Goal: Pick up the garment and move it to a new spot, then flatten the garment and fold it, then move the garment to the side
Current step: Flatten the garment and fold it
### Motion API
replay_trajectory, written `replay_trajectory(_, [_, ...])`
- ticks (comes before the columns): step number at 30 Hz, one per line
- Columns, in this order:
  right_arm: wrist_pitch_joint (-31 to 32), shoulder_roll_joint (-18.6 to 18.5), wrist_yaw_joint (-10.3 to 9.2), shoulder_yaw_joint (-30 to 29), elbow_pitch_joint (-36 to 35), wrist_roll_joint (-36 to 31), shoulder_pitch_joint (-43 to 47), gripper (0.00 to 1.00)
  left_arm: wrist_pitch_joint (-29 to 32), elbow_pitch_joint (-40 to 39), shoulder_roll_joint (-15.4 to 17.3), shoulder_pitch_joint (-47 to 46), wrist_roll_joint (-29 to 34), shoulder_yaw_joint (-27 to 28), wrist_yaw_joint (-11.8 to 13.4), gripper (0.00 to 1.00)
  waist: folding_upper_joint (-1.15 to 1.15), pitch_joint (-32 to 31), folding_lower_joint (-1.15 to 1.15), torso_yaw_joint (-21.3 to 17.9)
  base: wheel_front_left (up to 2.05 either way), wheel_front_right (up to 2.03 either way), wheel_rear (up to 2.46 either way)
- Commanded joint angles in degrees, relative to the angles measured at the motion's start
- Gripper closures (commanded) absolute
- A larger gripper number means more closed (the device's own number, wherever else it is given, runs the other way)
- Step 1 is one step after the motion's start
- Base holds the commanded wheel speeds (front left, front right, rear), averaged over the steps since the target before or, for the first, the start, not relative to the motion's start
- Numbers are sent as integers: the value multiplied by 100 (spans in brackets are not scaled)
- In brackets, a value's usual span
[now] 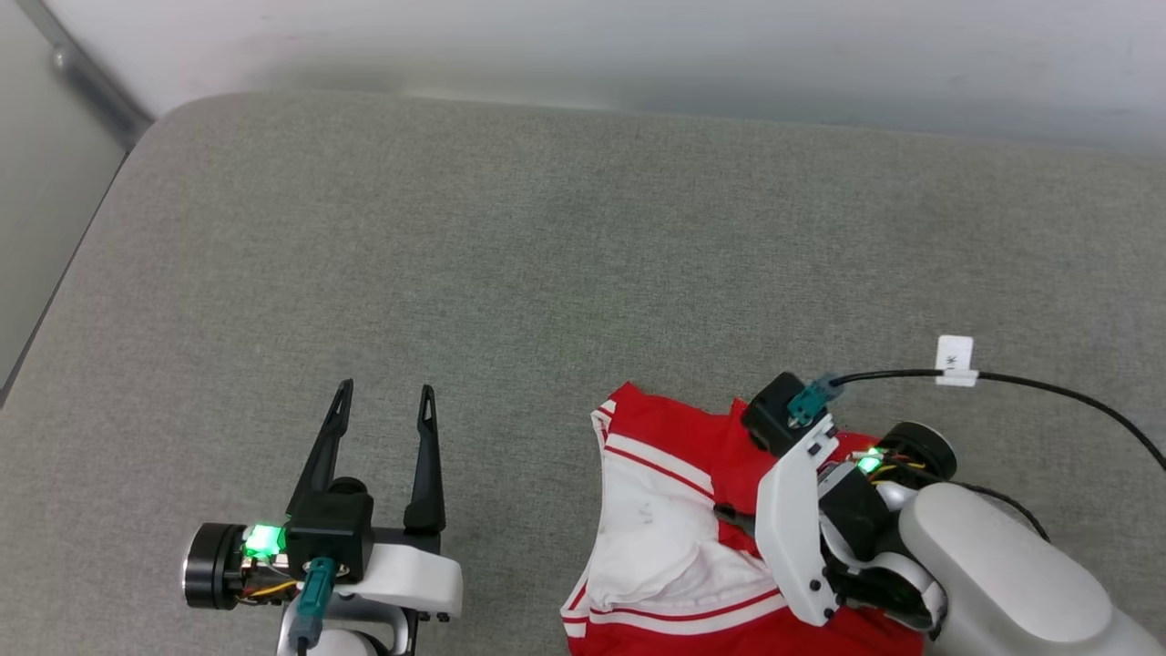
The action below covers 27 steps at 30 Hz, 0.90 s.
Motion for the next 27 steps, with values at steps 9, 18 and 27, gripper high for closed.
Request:
replay_trajectory(9, [-518,-126,-2,635,327,0,-188,0,-15,71,-74,87,31,68,-30,0,0,-126,0,2,0,0,0])
replay_trajectory(18, [-1599,-955,-2,94,-805,-302,299,0,-15,100,-42,360,47,191,-43,0,0,-632,0,-221,0,0,0])
replay_trajectory(27, [-3039,-604,-3,-2652,-1517,-1559,1366,0,-14,20,-6,623,75,295,-48,0,0,-911,0,-579,0,0,0])
